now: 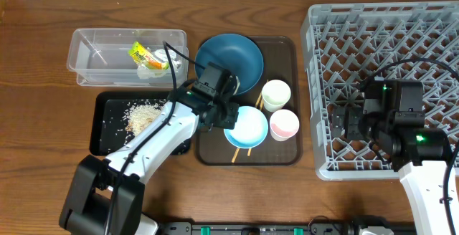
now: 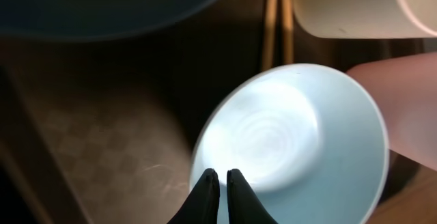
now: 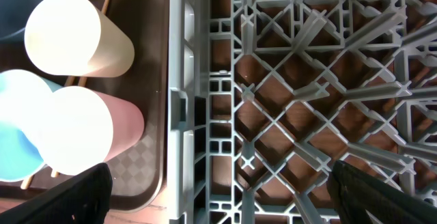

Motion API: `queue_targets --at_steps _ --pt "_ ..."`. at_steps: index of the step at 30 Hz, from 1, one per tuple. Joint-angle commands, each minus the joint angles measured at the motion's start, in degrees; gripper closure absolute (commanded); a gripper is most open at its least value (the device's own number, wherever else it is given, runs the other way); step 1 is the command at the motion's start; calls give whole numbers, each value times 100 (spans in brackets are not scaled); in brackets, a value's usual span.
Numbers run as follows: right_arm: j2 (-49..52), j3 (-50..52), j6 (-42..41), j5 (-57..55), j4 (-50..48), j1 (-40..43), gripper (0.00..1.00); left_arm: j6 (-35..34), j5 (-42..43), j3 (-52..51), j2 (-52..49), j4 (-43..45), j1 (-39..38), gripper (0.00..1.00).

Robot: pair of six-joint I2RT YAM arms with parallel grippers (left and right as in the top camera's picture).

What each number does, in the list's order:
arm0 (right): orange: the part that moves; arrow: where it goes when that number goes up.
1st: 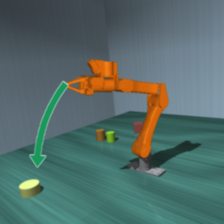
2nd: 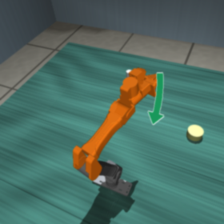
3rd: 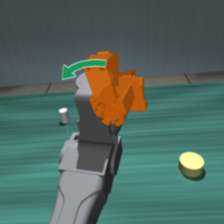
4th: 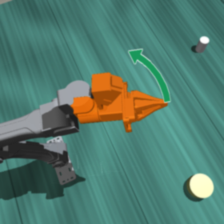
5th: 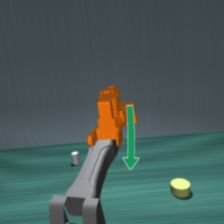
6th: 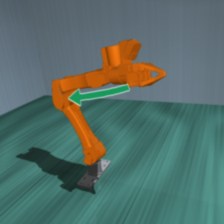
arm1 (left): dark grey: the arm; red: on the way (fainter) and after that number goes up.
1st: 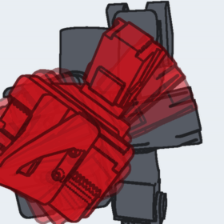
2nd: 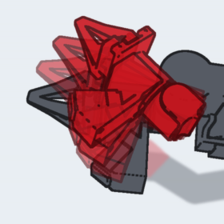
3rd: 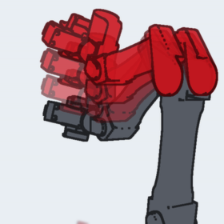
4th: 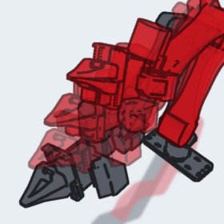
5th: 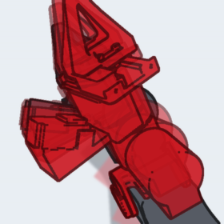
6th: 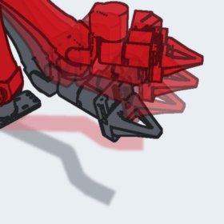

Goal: Sort waste into correct bins and load items into the dishwasher rack
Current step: 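Set the emptied light-blue bowl down on the brown tray, then grasp the pink paper cup with the left gripper and lift it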

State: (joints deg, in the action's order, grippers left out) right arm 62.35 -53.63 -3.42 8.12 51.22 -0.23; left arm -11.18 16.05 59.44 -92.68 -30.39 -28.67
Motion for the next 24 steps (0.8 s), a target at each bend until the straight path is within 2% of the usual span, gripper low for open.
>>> queue_targets --at_steps 1,7,15,22,24 --pt "-22 -122 28 28 0 -92 2 -57 107 68 -111 33 -74 91" --pt "-22 -122 28 28 9 -92 1 -52 57 68 -494 26 -127 91" --pt "-22 -122 31 28 24 -92 1 -55 -1255 70 -529 -280 -50 90" --pt "-22 -122 31 28 22 -92 1 -55 -1311 120 -144 -293 160 90" --pt "-22 -122 31 28 22 -92 1 -55 -1309 155 2 -293 177 87"
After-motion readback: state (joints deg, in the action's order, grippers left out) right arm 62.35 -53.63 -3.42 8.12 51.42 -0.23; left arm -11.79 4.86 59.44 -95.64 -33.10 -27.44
